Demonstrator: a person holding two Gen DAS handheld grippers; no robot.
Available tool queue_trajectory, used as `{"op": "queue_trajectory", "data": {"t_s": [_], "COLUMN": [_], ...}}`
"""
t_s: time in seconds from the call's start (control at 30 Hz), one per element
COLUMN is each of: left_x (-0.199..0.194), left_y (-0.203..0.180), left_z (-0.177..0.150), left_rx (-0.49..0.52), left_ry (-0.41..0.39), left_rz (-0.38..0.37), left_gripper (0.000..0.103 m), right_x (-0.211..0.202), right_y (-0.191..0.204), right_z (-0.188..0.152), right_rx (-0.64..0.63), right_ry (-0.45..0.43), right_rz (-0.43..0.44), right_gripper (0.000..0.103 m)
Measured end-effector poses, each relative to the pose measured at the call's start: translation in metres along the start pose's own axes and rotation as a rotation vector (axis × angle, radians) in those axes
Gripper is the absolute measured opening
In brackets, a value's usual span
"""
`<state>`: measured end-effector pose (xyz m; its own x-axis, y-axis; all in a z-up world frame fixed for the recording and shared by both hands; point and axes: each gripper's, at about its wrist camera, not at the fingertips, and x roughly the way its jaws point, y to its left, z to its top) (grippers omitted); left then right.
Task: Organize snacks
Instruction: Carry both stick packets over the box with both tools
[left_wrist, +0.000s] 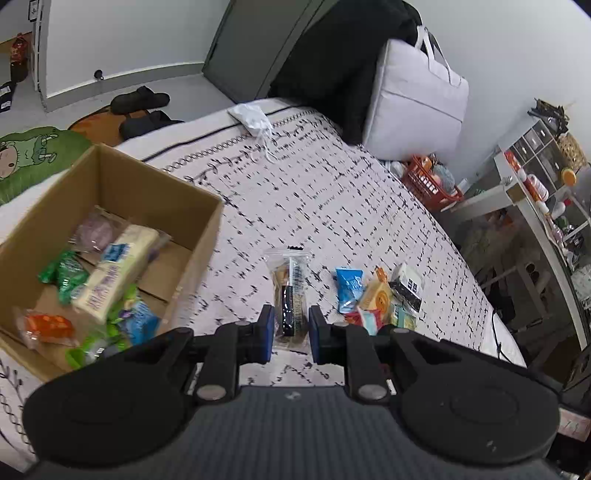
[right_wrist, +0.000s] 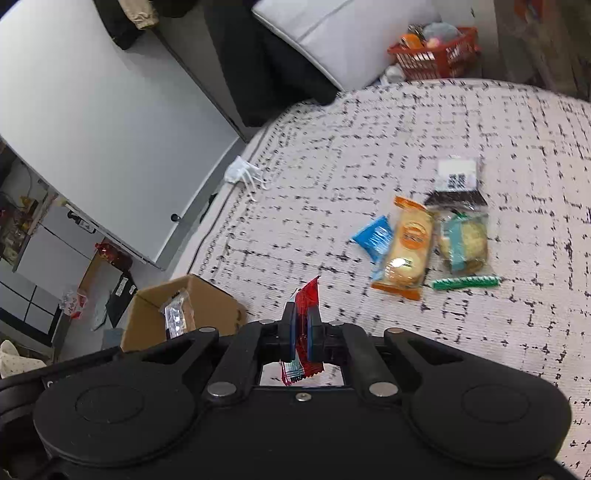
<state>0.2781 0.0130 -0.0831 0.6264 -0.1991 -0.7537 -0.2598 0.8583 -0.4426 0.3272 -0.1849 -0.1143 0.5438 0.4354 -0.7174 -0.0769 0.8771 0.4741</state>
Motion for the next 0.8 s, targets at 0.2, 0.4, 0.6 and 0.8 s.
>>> {"op": "queue_trajectory", "data": {"t_s": [0.2,0.4,0.6,0.8], "left_x": [-0.022,-0.04,-0.052,-0.056], "left_y": [0.02,0.045,0.074,0.096], "left_z": [0.007,0.015,0.019,0.021], "left_rx": [-0.007,-0.022,-0.051,-0.072], "left_ry": [-0.019,-0.036,-0.041,-0.035], "left_rz": [-0.007,0.007,0.031,0.042], "left_gripper": [0.018,0.019,0.018,0.018], "right_x": [-0.01,-0.012,-0.013,-0.012], "right_y": [0.03,0.057,0.078,0.097], "right_z": [-0.003,-0.007,-0.011,-0.018], "right_rx": [-0.041,-0.08,-0.111,-0.15], "right_ry": [-0.027,-0.031,-0.035,-0.033], "right_rz": [0.01,0.01,0.016,0.027], "right_gripper": [0.005,0.005,0.005,0.005]}}
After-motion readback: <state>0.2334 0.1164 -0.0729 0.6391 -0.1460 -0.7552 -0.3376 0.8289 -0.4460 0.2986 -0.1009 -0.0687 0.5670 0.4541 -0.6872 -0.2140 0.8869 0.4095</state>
